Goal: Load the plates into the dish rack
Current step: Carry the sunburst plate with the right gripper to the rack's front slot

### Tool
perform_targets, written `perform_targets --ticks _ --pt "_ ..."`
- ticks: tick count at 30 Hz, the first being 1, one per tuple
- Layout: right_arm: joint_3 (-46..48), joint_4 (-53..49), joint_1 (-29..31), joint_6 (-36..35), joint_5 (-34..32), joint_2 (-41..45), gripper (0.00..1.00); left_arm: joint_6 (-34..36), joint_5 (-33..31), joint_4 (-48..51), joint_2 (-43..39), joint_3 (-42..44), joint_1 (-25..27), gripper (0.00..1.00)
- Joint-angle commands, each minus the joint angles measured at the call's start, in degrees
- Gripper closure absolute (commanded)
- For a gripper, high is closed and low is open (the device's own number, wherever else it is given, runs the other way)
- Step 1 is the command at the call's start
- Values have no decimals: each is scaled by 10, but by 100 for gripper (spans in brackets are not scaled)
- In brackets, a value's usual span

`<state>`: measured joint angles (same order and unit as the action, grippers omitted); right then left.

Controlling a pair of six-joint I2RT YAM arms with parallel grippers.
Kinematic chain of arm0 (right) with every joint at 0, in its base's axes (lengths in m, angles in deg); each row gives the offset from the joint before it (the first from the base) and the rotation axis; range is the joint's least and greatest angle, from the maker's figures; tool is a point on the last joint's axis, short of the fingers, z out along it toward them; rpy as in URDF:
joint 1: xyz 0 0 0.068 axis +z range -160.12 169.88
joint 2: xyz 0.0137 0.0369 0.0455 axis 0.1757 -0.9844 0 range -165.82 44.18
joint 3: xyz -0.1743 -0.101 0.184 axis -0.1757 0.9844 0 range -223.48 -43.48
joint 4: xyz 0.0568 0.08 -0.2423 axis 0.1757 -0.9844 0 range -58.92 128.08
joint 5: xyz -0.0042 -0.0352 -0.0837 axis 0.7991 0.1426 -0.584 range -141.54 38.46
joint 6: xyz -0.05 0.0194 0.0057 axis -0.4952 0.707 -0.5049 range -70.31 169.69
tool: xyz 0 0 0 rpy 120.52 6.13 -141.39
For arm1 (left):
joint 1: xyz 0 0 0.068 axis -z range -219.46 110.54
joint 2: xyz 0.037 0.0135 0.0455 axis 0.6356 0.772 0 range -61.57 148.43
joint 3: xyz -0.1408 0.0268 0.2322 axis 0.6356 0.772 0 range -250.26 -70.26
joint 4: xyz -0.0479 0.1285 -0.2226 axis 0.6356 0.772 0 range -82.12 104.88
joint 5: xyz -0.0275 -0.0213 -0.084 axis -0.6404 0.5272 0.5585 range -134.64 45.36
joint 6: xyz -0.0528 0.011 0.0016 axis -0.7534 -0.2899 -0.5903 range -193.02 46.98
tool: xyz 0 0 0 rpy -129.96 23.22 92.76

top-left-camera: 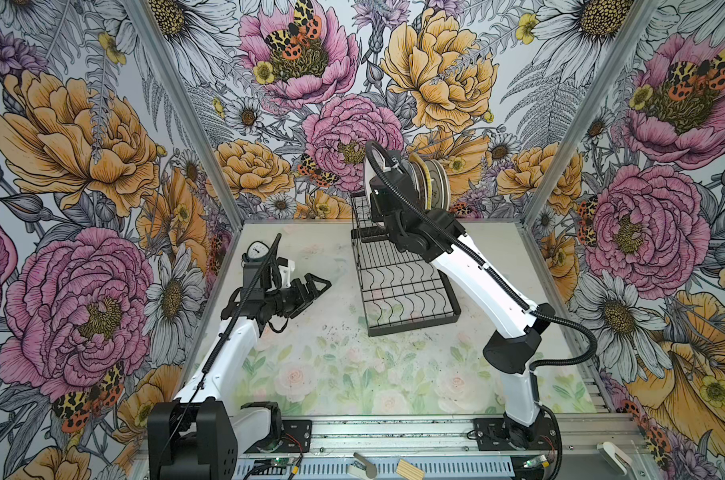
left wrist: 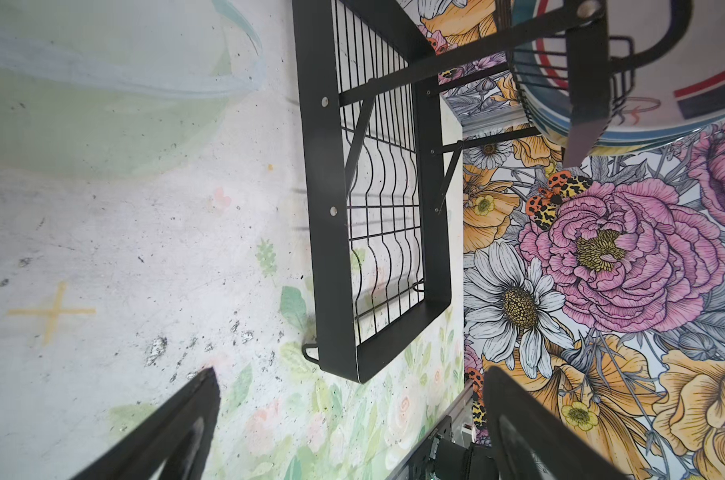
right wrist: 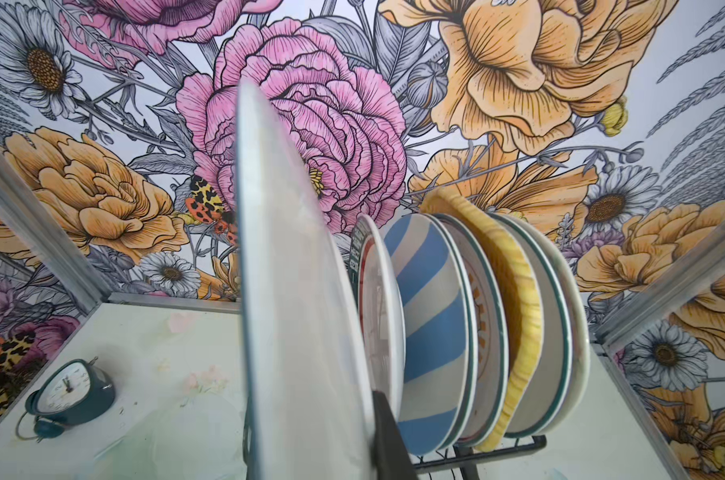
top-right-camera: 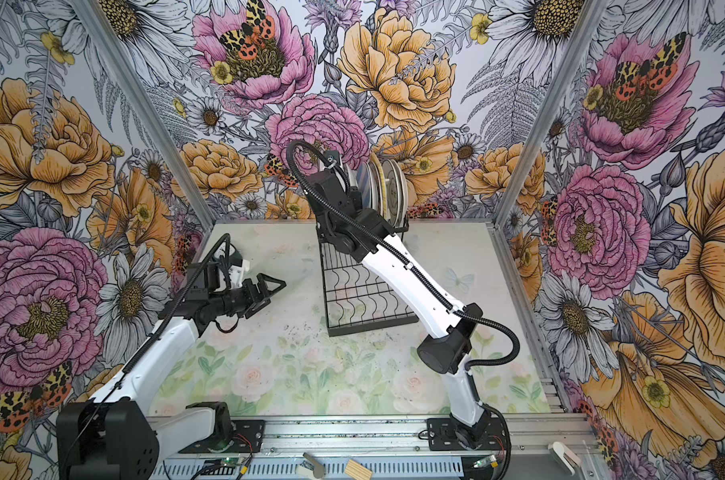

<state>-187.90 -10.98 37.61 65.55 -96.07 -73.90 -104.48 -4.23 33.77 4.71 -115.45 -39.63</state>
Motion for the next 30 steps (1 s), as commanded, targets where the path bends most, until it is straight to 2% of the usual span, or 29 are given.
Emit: perform_targets --ticks 1,7,30 --pt "-52 21 -2 -38 -55 -28 100 16 -10 -14 6 -6 3 1" --pt "-82 22 -18 -45 -61 -65 100 18 -9 -19 16 -8 3 1" --pt "-72 20 -47 -34 -55 -113 100 21 -7 -23 21 -1 -4 1"
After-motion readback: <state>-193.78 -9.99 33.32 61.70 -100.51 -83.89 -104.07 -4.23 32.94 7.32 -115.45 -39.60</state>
